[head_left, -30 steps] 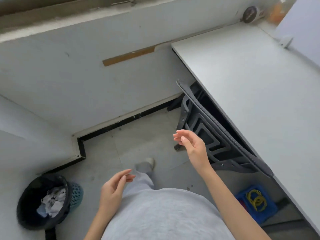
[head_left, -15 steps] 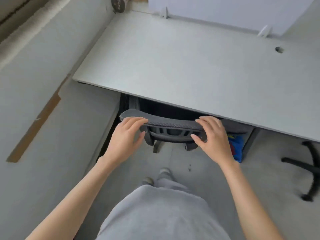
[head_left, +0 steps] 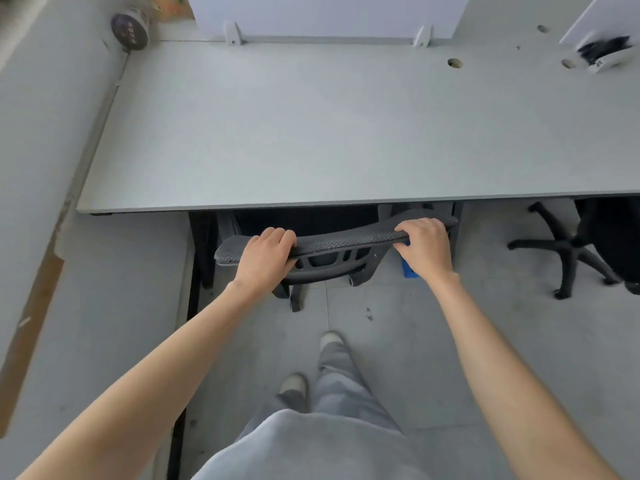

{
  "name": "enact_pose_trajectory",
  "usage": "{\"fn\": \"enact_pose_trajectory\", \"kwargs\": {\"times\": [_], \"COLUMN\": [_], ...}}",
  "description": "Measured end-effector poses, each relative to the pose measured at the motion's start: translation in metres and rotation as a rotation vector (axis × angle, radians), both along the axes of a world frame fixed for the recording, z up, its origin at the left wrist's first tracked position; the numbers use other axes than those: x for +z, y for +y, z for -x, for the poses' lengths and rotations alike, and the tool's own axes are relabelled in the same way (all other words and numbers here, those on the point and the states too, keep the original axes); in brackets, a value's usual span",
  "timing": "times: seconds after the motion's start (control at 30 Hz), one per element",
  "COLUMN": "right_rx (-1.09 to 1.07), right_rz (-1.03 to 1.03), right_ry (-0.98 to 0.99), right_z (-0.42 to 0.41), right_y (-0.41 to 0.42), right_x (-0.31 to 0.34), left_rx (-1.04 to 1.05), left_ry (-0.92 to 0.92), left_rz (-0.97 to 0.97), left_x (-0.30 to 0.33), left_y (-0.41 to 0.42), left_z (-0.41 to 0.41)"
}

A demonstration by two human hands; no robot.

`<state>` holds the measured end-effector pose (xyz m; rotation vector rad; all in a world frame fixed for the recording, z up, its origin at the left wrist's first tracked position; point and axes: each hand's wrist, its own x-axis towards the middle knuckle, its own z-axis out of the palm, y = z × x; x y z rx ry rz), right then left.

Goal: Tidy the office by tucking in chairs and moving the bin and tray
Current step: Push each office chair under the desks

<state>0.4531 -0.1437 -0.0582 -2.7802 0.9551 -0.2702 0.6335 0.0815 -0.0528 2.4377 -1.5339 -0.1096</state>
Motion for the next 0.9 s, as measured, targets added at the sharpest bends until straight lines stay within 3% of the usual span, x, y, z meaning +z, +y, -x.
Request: {"fn": "enact_pose_trajectory", "kwargs": {"times": [0.17,0.27,0.47,0.63,0.9], "right_rx": [-0.055,-0.055,0.165,0.183,0.176], "right_rz": [-0.003,0.044,0.107,0.036,0.047], "right_ry": [0.027,0.042,0.211,0.329,0.254], "right_z": [0.015,0.033,0.057,0.074,0.112], "right_y": [0.038,0.057,0.047,0.048,0.067], "right_x": [0.001,0.002,0.010,0.009,-0.004], "left_rx": [-0.011,-0.066,-0.021,0.074,0.094], "left_ry": [0.023,-0.056,-0.118,-0.122,-0.138], "left_rz": [0.015,0.008,-0.016,-0.028,-0.067], "left_x": [-0.003,-0.007,-0.009,-0.007,-0.006], "left_y": [0.027,0.039,0.049,0.052,0.069], "left_z": [0.004,0.010,0.041,0.059,0.088]}}
